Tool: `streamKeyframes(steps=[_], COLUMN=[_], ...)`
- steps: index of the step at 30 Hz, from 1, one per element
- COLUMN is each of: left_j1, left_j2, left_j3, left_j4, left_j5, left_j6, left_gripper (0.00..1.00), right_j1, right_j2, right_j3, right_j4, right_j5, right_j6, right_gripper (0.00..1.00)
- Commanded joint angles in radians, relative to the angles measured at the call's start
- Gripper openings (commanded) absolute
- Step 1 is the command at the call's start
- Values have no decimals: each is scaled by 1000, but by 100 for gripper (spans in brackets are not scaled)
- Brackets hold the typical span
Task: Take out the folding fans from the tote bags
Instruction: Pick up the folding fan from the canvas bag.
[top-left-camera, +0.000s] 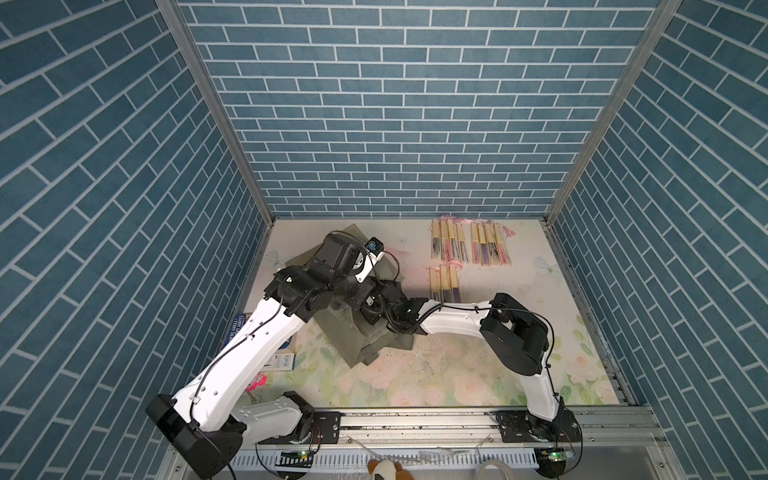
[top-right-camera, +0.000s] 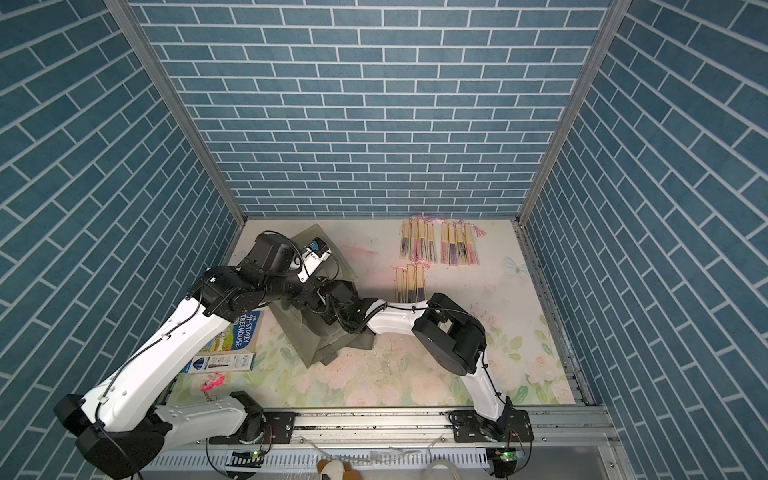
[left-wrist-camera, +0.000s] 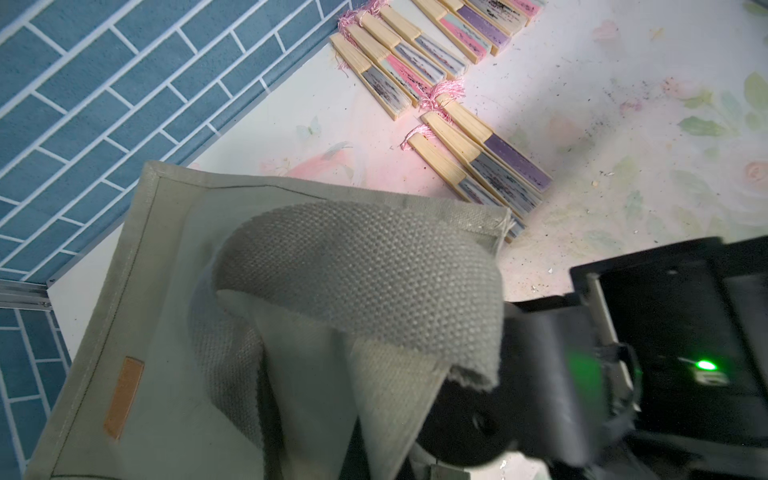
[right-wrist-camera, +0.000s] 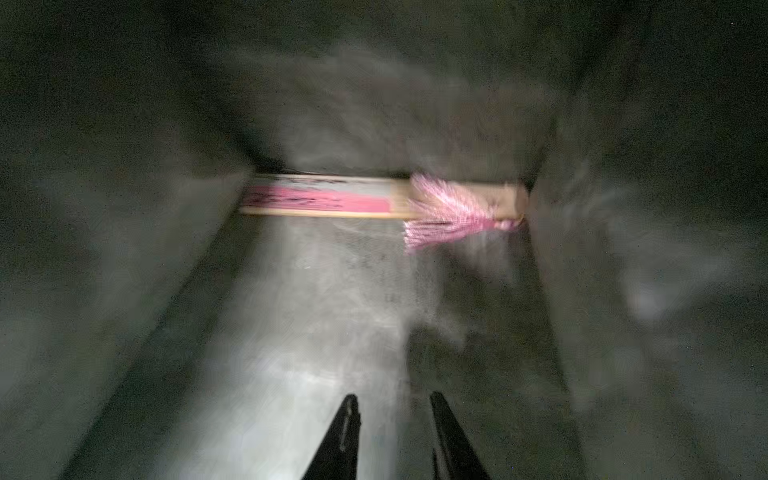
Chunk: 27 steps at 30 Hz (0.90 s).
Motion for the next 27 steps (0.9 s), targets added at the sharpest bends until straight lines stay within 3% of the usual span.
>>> streamKeyframes(steps=[1,9,11,15,20,25,27], left_j1=[-11,-11,-12,-13,-25,-25,-25], left_j2=[15,16,11,1,-30,-25,-24], left_j3=[28,-15,-23,-62,-117,-137,-137], left_j4=[4,93,116,189,241,252,250], left_j5=[63,228,289,464,527,606,599], left_j6=[-51,-87,-91,-120,-123,-98,-96], left_gripper=[0,0,0,0,0,0,0], right_j1=[-33,-95,-120,-170,-188,-204,-210], right_j2=[65,98,152,250,363,500,519], right_j3=[41,120,166,243,396,590,606], right_j4=[-13,50,39,106,20,-25,31], right_j5=[-93,-121,-133,-193,-178,-282,-323], right_j6=[298,653,758,981,1047,1058,1063], right_gripper=[32,41,50,53,54,53,45])
